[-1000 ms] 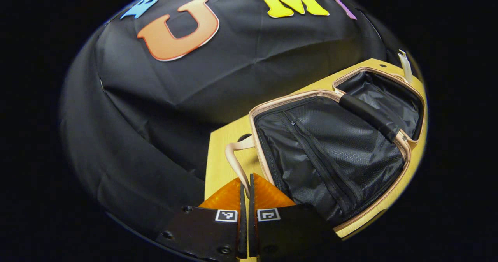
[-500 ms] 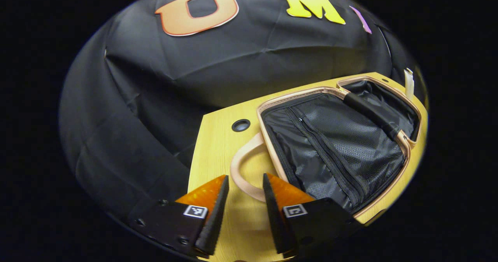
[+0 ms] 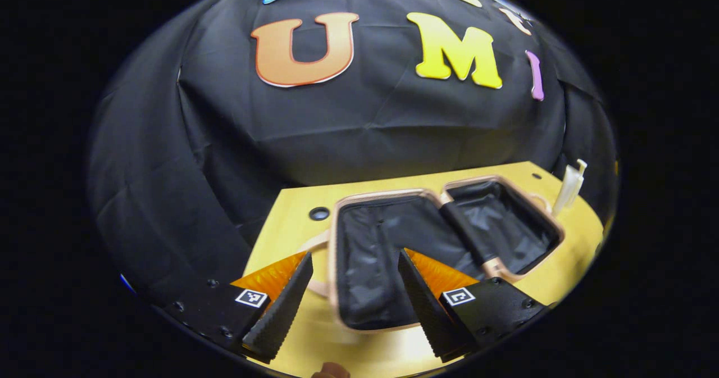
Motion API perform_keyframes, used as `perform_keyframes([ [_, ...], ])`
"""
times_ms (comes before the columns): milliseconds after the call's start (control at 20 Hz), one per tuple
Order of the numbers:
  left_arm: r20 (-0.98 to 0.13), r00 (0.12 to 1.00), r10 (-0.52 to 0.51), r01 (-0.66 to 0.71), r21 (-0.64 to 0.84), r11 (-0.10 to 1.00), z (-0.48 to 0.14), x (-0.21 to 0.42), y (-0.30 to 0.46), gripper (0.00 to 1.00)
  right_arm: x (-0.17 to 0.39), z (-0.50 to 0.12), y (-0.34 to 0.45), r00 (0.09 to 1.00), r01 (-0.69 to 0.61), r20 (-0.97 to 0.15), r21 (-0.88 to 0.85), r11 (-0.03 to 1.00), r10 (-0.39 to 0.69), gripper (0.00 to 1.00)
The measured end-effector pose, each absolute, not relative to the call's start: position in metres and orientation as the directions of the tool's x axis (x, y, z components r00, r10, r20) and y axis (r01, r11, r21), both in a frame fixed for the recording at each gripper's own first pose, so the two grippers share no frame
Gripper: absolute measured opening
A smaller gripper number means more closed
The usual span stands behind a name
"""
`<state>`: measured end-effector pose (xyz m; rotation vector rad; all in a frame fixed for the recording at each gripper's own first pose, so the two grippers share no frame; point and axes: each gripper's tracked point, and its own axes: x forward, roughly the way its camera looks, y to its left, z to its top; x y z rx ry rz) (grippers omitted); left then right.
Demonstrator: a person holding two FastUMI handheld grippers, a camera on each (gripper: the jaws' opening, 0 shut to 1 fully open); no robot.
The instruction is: First open the suitcase, pack the skin care products into it, and then close the suitcase.
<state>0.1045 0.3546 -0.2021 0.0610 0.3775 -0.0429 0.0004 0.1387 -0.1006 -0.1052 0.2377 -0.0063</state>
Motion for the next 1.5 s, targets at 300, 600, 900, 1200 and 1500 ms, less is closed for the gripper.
perform_keyframes([
  [300, -0.334, 0.921, -0.199, 0.206, -0.014, 0.978, -0.164, 0.1, 0.19, 0.97, 0.019, -0.11, 0.09, 0.973, -0.066, -0.226, -0.092, 0.994, 0.044, 0.8],
  [600, -0.351, 0.86, -0.371, 0.376, -0.057, 0.925, -0.172, 0.103, 0.014, 0.97, 0.044, -0.133, 0.014, 0.967, -0.077, -0.249, -0.103, 0.992, 0.049, 0.8],
  [900, -0.386, 0.776, -0.498, 0.503, -0.097, 0.859, -0.222, 0.123, -0.127, 0.98, 0.059, -0.162, -0.055, 0.951, -0.06, -0.308, -0.091, 0.994, 0.029, 0.8],
  [1200, -0.431, 0.741, -0.515, 0.493, -0.171, 0.853, -0.281, 0.163, -0.196, 0.98, 0.07, -0.196, -0.087, 0.926, -0.094, -0.374, -0.092, 0.991, 0.053, 0.8],
  [1500, -0.412, 0.779, -0.472, 0.423, -0.21, 0.881, -0.309, 0.208, -0.215, 0.71, 0.096, -0.217, -0.097, 0.909, -0.143, -0.408, -0.113, 0.983, 0.085, 0.8],
])
